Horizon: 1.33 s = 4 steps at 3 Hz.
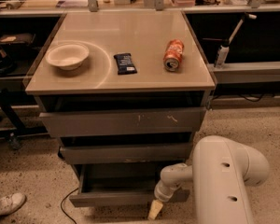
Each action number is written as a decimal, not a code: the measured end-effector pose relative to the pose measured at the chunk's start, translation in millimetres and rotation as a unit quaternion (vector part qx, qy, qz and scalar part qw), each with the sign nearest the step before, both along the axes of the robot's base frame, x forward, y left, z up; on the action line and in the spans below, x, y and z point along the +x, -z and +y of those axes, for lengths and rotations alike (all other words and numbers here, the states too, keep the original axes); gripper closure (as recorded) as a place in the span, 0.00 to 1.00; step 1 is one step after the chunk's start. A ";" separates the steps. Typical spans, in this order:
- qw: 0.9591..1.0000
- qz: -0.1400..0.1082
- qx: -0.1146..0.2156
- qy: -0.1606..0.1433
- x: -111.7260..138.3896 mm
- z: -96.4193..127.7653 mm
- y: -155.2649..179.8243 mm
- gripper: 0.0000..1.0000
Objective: Open bottom drawer
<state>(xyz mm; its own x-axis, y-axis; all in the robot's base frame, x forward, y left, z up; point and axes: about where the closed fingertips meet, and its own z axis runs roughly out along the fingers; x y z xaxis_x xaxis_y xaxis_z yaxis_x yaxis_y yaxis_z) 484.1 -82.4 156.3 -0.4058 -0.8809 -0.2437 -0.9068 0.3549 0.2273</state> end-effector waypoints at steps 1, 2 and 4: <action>1.000 0.008 -0.027 0.005 -19.2 -16.0 -9.7 0.00; 0.997 0.049 -0.051 0.025 -79.7 -35.3 -15.5 0.00; 0.996 0.063 -0.055 0.017 -88.2 -34.6 -8.4 0.00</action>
Offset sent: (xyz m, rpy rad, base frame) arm -0.1219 -0.0452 0.0229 -0.1442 0.1523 -0.0639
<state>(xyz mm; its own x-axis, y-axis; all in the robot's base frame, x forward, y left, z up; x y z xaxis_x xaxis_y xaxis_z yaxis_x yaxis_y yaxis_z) 395.9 -117.0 164.6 -0.4570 -0.8847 -0.0923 -0.8609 0.4138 0.2961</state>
